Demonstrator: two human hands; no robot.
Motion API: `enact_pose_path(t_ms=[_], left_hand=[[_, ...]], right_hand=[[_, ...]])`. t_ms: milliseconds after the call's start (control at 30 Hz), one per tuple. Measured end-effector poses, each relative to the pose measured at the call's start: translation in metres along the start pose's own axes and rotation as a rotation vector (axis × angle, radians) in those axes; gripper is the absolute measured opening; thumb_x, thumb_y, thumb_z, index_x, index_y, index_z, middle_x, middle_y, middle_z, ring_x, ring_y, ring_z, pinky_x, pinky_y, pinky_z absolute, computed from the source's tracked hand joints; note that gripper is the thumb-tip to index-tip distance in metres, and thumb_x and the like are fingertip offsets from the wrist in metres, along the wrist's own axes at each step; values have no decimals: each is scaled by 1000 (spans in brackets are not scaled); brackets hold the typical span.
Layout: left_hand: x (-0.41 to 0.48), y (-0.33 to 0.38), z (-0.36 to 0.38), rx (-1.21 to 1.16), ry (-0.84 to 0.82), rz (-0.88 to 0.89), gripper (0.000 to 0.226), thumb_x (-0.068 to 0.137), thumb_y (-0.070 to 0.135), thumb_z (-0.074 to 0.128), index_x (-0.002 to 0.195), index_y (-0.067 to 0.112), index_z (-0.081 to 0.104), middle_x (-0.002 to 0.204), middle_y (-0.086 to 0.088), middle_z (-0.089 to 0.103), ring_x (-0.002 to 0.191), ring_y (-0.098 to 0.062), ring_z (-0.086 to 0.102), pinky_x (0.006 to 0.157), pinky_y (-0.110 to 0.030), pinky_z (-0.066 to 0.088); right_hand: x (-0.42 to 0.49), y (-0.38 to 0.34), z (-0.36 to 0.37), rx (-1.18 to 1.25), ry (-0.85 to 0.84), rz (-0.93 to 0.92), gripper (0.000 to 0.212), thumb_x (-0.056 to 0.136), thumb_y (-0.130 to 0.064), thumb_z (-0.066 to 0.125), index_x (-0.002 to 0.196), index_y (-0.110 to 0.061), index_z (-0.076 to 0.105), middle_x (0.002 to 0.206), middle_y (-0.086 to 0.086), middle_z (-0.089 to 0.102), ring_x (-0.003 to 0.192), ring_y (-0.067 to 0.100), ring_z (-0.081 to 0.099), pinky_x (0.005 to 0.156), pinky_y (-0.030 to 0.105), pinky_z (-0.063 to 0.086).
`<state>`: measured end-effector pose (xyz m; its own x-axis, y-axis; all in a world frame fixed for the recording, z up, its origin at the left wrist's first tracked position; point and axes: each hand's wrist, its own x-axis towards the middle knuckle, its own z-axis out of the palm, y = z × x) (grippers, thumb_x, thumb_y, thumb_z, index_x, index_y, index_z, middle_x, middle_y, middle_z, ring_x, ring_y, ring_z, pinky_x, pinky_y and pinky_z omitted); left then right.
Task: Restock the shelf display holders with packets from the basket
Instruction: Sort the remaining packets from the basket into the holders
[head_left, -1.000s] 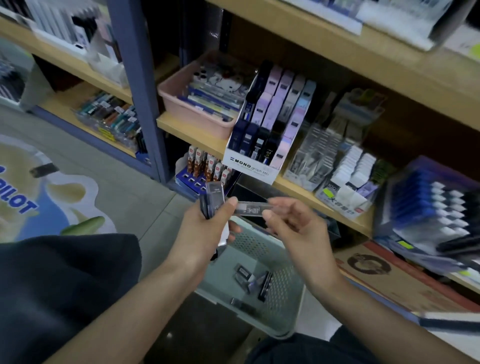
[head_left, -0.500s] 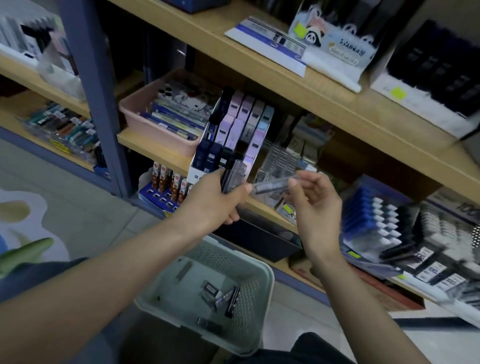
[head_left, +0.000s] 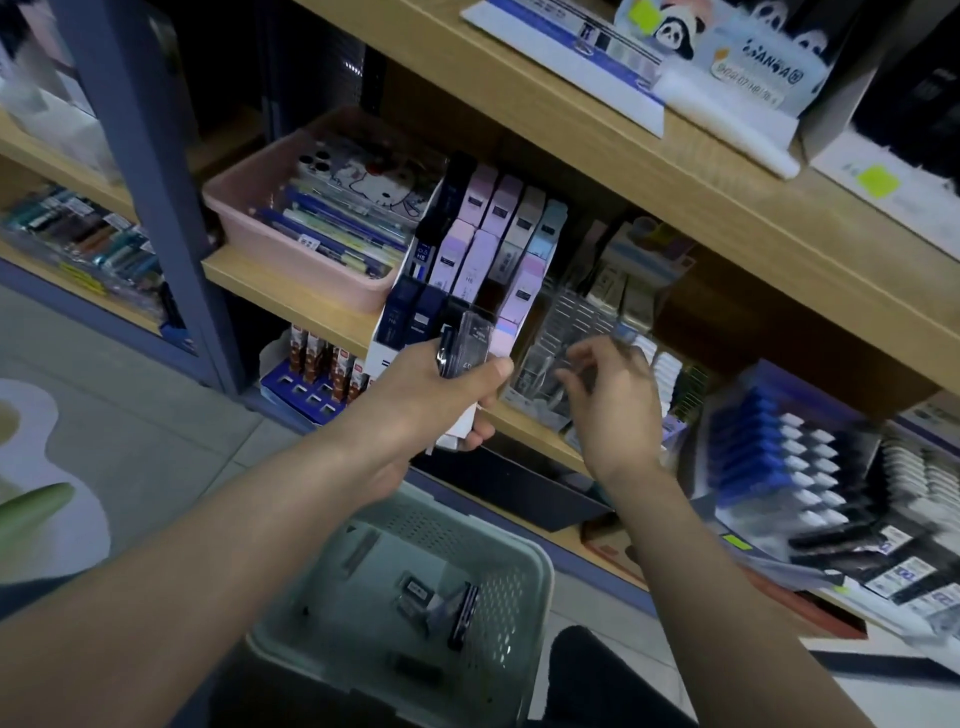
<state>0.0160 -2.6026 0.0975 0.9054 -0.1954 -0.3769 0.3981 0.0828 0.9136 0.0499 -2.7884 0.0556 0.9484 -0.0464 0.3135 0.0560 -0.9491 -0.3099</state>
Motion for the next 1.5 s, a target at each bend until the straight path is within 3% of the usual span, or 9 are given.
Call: enact_pose_path(t_ms=[200, 300, 433, 533, 733, 967, 1167, 1333, 1500], left_hand=[[4, -1, -3, 19, -35, -23, 11, 83, 25, 67, 84, 15, 63, 61, 4, 64, 47, -6, 60, 47, -18, 49], [6, -3, -4, 62, -62, -62, 32, 79, 27, 70, 102, 6, 60, 62, 5, 68, 48, -7, 61, 47, -18, 49], [4, -4, -2, 153, -127, -85, 24, 80, 24, 70, 98, 10, 62, 69, 2, 69, 46, -7, 60, 46, -18, 48], [1, -4, 1, 183, -182, -67, 14, 80, 22, 70, 91, 16, 63, 63, 5, 67, 47, -6, 59, 45, -17, 46], [3, -2, -1, 134, -108, -43, 22, 79, 23, 71, 98, 14, 65, 47, 6, 60, 44, -4, 55, 42, -15, 41], [7, 0, 2, -5, 112, 76, 14, 78, 15, 73, 84, 16, 60, 40, 6, 52, 37, -4, 45, 38, -15, 40], [6, -6, 10, 25, 48, 89, 10, 83, 21, 67, 91, 15, 64, 49, 3, 52, 41, -3, 47, 41, -15, 38], [9, -3, 11, 8, 105, 171, 4, 87, 13, 63, 91, 12, 63, 40, 7, 51, 36, -1, 42, 37, -14, 35], [6, -7, 16, 190, -80, 187, 9, 87, 15, 63, 95, 14, 67, 41, 6, 49, 38, -3, 44, 39, -15, 37]], right_hand=[[8, 2, 5, -117, 32, 32, 23, 85, -17, 65, 108, -14, 63, 113, 8, 54, 111, 23, 44, 97, 36, 37], [1, -17, -6, 170, 57, 12, 14, 95, -22, 52, 103, -15, 62, 99, -1, 56, 94, 12, 52, 83, 27, 43], [-14, -52, -38, 740, -335, 128, 26, 90, -41, 45, 90, -22, 64, 77, -8, 62, 65, -2, 56, 61, 12, 42], [-18, -55, -46, 813, -452, 194, 2, 86, -19, 63, 86, -20, 65, 75, -1, 63, 65, 0, 60, 60, 14, 47], [-21, -39, -57, 1093, -476, 494, 3, 93, -6, 51, 95, -6, 53, 87, 9, 61, 65, 4, 65, 61, 14, 53], [-36, -29, -65, 984, -574, 416, 12, 91, -3, 54, 99, -10, 58, 94, 15, 59, 68, 9, 67, 65, 16, 55], [-35, -30, -68, 1252, -201, 584, 10, 93, -8, 52, 100, -7, 59, 104, 16, 61, 76, 11, 69, 73, 17, 55], [-43, -35, -65, 1141, -477, 444, 10, 89, -1, 56, 97, -7, 55, 89, 9, 63, 74, 14, 69, 70, 20, 56], [-53, -37, -53, 762, -567, 246, 41, 79, -5, 72, 96, -29, 44, 85, -2, 65, 76, 25, 68, 74, 40, 57]])
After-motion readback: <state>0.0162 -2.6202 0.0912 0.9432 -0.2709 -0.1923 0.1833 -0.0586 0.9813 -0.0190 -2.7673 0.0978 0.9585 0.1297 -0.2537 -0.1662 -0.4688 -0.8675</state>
